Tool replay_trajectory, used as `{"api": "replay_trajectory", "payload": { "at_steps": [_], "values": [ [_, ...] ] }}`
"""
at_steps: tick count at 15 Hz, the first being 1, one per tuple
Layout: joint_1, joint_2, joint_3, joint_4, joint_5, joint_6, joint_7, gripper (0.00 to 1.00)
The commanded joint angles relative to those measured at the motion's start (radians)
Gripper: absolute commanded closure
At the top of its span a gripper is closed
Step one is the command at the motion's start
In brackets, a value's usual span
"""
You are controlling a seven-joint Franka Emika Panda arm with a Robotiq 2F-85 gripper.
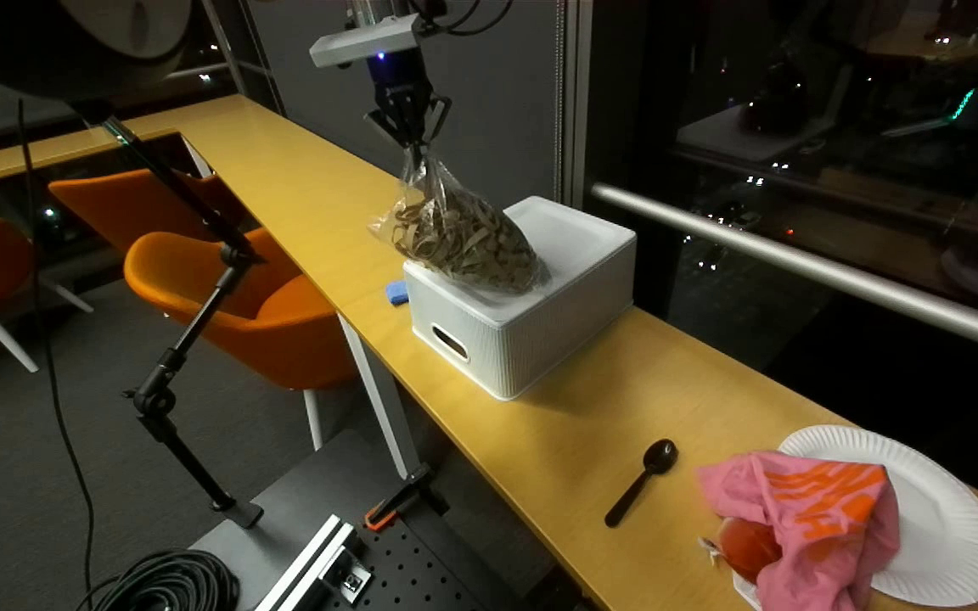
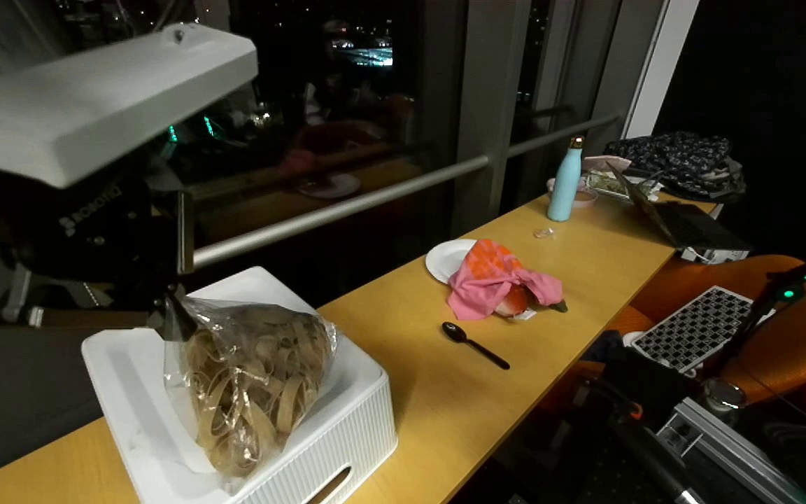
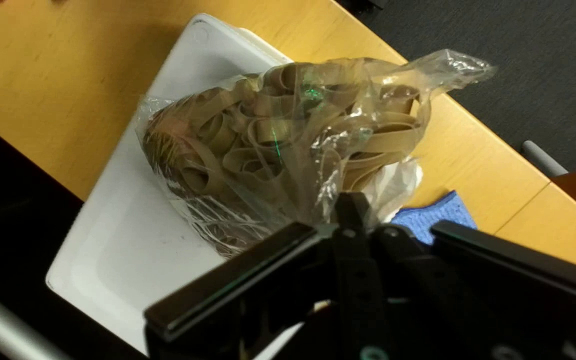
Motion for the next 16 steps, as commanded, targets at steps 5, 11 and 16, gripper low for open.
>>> {"api": "replay_trajectory", "payload": {
  "at_steps": [5, 11, 16],
  "values": [
    [-0.036, 0.103, -0.019, 0.135, 0.03, -0.052, -0.042, 1.0],
    [-0.054, 0.168, -0.028, 0.204, 0.056, -0.097, -0.06, 1.0],
    [-0.032, 0.196, -0.027, 0.301, 0.064, -0.171, -0.052, 1.0]
  ]
}}
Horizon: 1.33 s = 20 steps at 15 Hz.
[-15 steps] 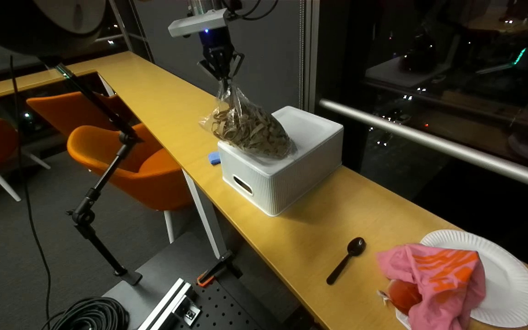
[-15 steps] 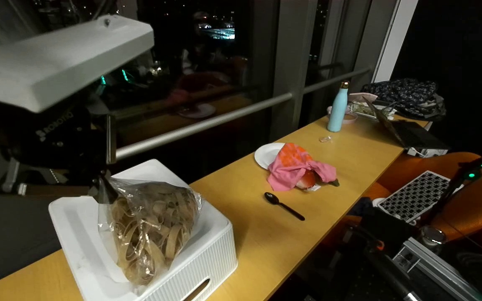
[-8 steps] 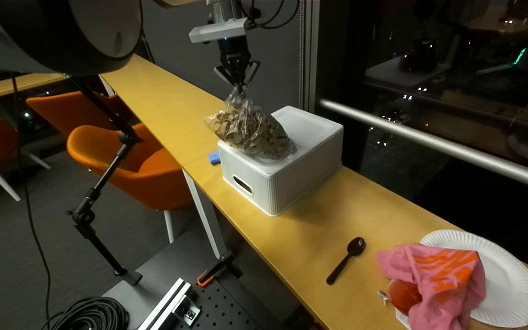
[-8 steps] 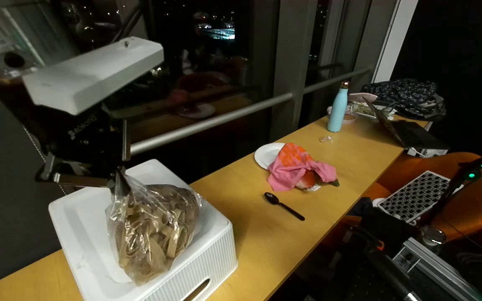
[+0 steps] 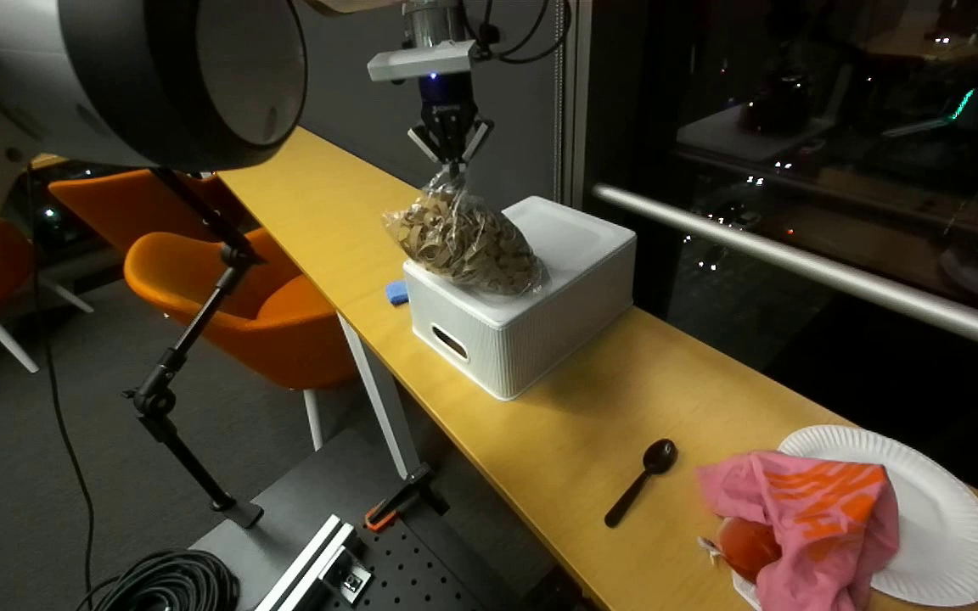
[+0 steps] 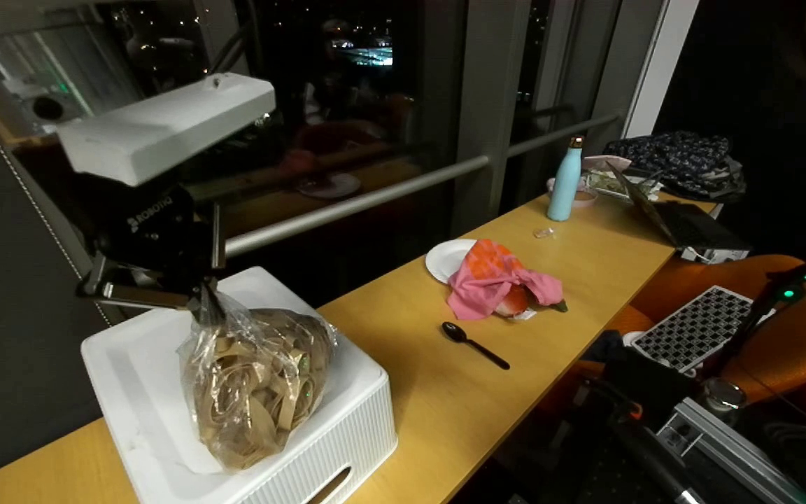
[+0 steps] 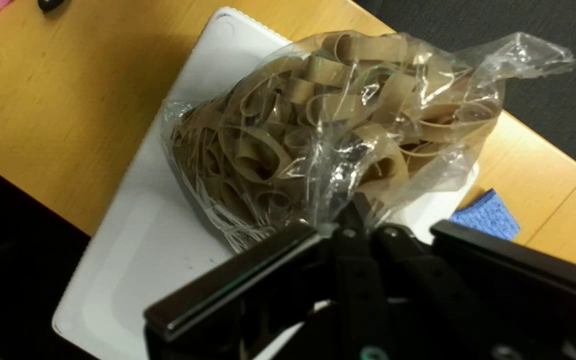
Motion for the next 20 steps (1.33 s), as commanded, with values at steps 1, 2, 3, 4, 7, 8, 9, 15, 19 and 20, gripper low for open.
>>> {"api": "replay_trajectory", "payload": {
  "at_steps": [1, 2, 3, 4, 7, 8, 9, 15, 19, 20],
  "values": [
    [0.029, 0.032, -0.001, 0.122, 0.028, -0.101, -0.006, 1.0],
    [0.04, 0.032, 0.0, 0.141, 0.033, -0.117, 0.002, 1.0],
    [0.05, 0.031, 0.003, 0.16, 0.04, -0.134, 0.006, 1.0],
    [0.059, 0.032, 0.005, 0.178, 0.049, -0.149, 0.004, 1.0],
    [0.077, 0.034, 0.014, 0.212, 0.052, -0.167, 0.017, 1.0],
    [0.081, 0.037, 0.015, 0.225, 0.056, -0.17, 0.019, 1.0],
    [0.086, 0.04, 0.017, 0.236, 0.06, -0.168, 0.027, 1.0],
    [0.093, 0.072, 0.008, 0.315, 0.096, -0.173, 0.031, 1.0],
    [0.112, 0.107, 0.009, 0.375, 0.111, -0.174, 0.033, 1.0],
    [0.104, 0.099, 0.022, 0.36, 0.109, -0.163, 0.037, 1.0]
  ]
}}
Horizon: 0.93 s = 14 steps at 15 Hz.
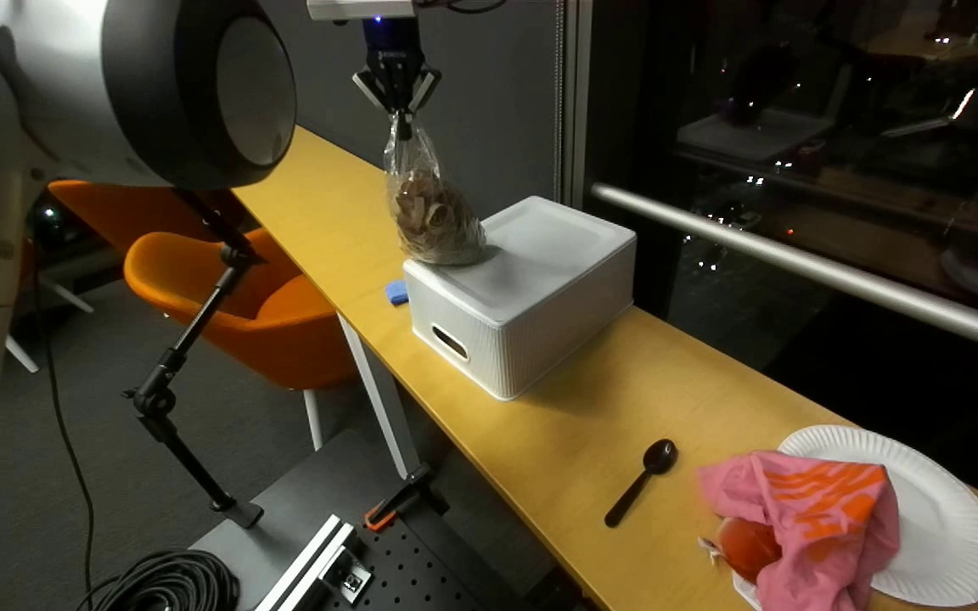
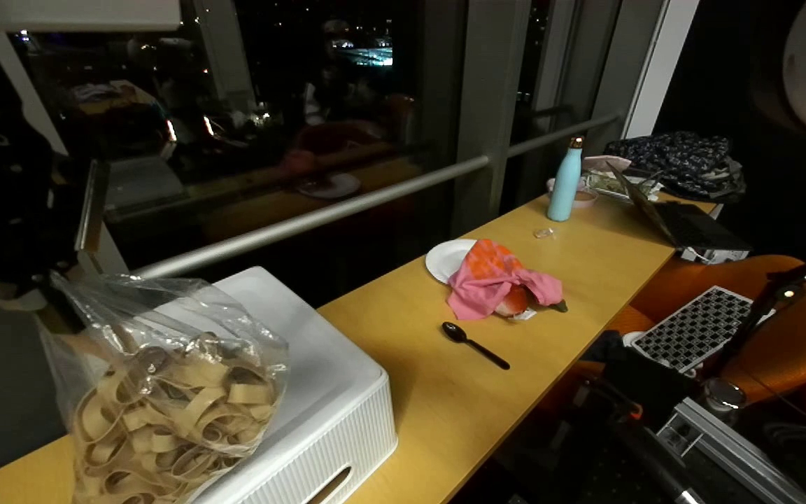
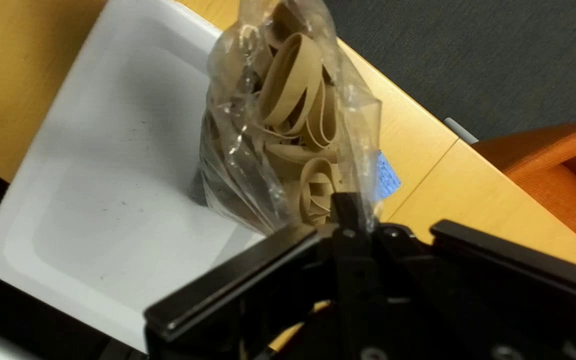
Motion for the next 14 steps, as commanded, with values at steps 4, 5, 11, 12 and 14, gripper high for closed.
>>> {"api": "replay_trajectory", "payload": {
  "at_steps": [4, 5, 11, 12, 14],
  "values": [
    [-0.004, 0.045, 0.007, 0.092, 0.024, -0.032, 0.009, 1.0],
    [-0.013, 0.046, 0.005, 0.088, 0.026, -0.032, 0.006, 1.0],
    [-0.109, 0.046, -0.004, 0.054, 0.03, -0.03, 0.003, 1.0],
    [-0.125, 0.049, -0.003, 0.047, 0.032, -0.035, 0.008, 1.0],
    [-0.151, 0.053, -0.002, 0.03, 0.027, -0.045, 0.009, 1.0]
  ]
}}
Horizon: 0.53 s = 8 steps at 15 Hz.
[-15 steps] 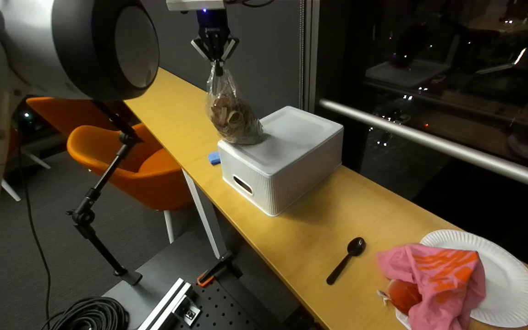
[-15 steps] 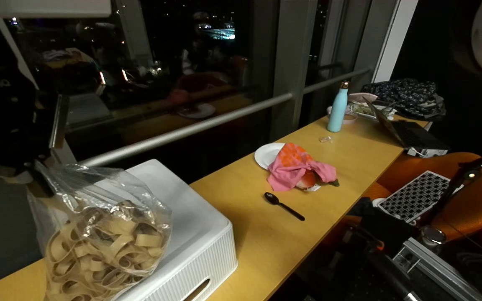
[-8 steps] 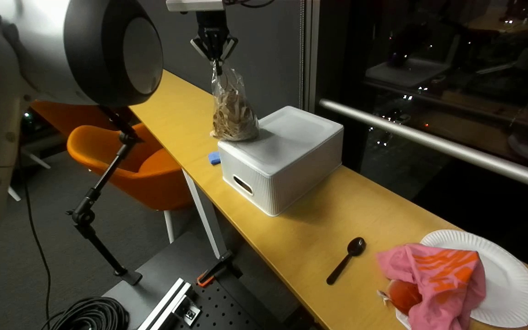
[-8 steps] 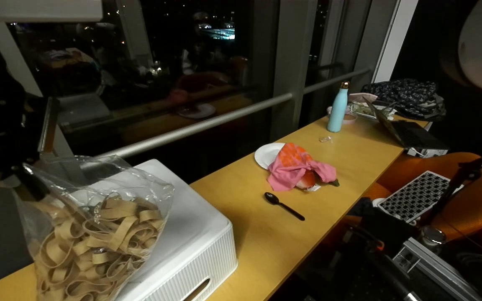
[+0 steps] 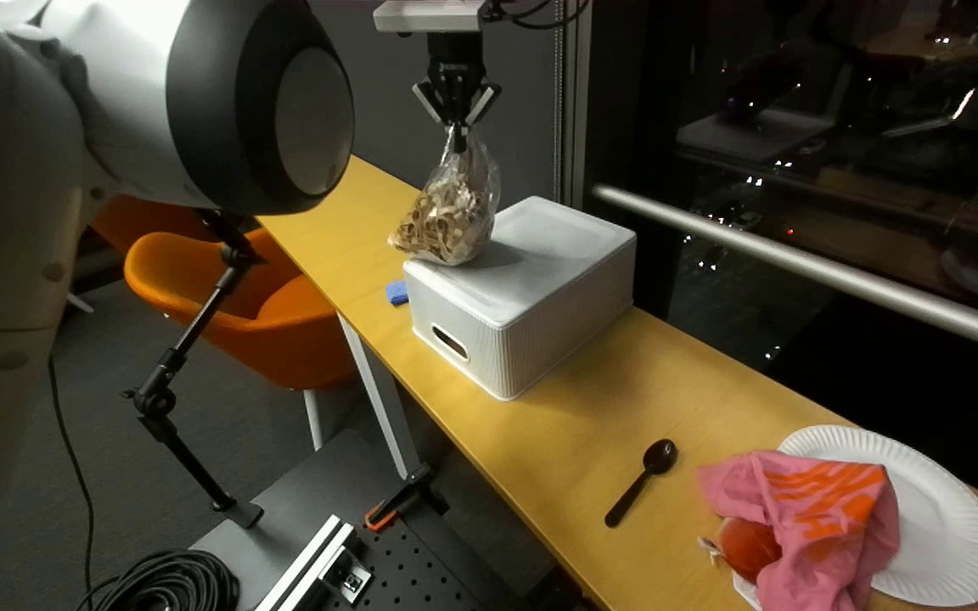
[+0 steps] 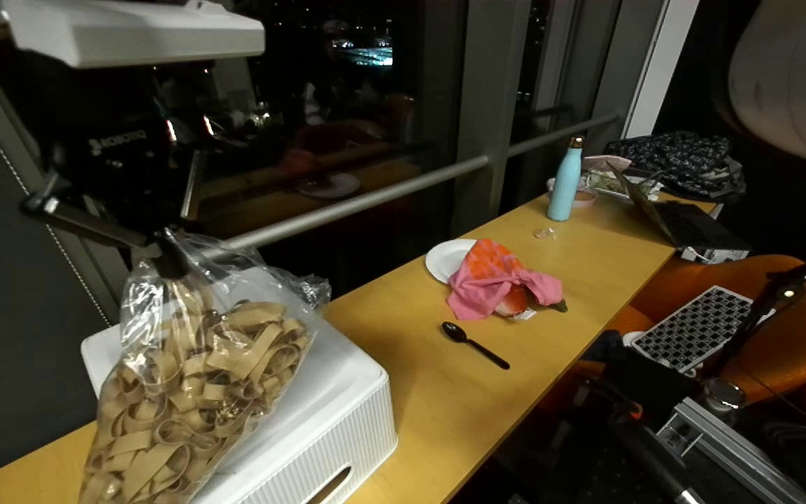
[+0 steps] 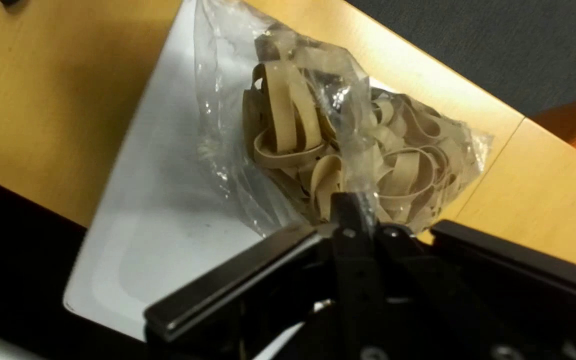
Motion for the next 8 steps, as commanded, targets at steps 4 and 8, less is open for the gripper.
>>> {"api": "replay_trajectory", "payload": {
  "at_steps": [4, 8],
  "values": [
    [-0.072, 0.023, 0.005, -0.041, 0.026, -0.044, -0.004, 1.0],
    [-0.096, 0.042, 0.012, -0.08, 0.041, -0.045, -0.004, 1.0]
  ]
}}
